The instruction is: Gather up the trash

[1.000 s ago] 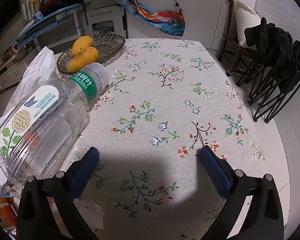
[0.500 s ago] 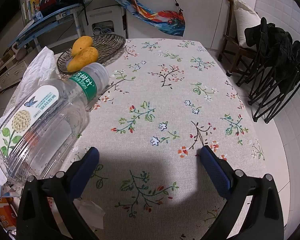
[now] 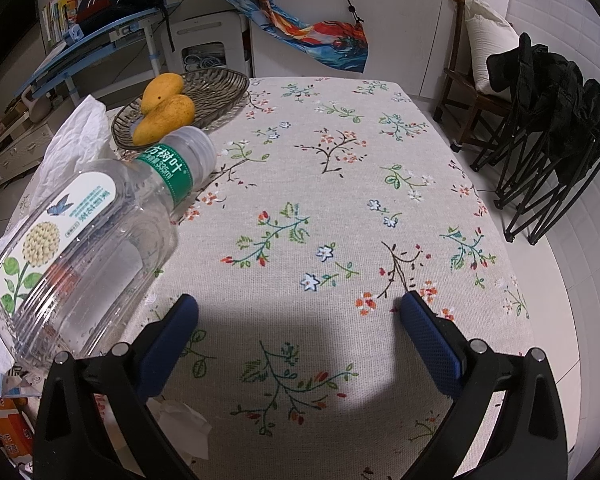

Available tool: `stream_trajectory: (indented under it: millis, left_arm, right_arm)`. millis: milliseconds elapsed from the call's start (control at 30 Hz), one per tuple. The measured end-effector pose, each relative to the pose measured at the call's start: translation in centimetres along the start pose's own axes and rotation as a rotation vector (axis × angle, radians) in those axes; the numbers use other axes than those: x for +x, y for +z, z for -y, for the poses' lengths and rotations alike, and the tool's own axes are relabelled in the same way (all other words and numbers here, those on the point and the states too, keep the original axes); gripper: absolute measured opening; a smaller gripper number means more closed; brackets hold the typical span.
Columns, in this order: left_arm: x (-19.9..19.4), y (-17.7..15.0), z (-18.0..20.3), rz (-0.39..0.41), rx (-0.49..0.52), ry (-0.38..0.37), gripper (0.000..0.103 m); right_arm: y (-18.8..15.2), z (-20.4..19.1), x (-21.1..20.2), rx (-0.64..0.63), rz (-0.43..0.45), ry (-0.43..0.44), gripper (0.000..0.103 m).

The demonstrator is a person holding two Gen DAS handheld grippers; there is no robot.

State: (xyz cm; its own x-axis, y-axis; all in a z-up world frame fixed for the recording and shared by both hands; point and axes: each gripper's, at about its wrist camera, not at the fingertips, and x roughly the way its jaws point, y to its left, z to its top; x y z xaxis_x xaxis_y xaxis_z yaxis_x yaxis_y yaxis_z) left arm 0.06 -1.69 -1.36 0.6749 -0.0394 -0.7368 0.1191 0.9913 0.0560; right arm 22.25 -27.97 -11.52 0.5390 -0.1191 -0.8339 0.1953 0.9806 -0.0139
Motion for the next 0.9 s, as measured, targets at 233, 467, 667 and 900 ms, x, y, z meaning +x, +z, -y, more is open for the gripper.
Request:
stream_trajectory:
  millis: [233, 467, 667, 900]
  left_arm:
    - [0.4, 0.1, 0.2, -0.008, 0.005, 0.002, 0.096]
    - [-1.1, -0.3, -0.4, 0.016, -0.02, -0.005, 0.096]
    - [-4.1, -1.6, 0.1, 0.047, -0.017, -0.018, 0.096]
    - [-8.6, -4.4, 0.1, 0.09, 0.014, 0.039, 0.096]
  right_arm:
    - [-0.3, 0.0, -0.7, -0.039, -0.069, 0.018, 0.097]
    - [-4.9, 4.2, -6.5, -0.068, -0.073, -0.129, 0.096]
    - [-7.6, 4.1, -16.3, -0.077, 0.09, -0.029, 0.096]
    - [-14.5, 1.3, -25.3, -0.083, 0.314, 0.162, 0.096]
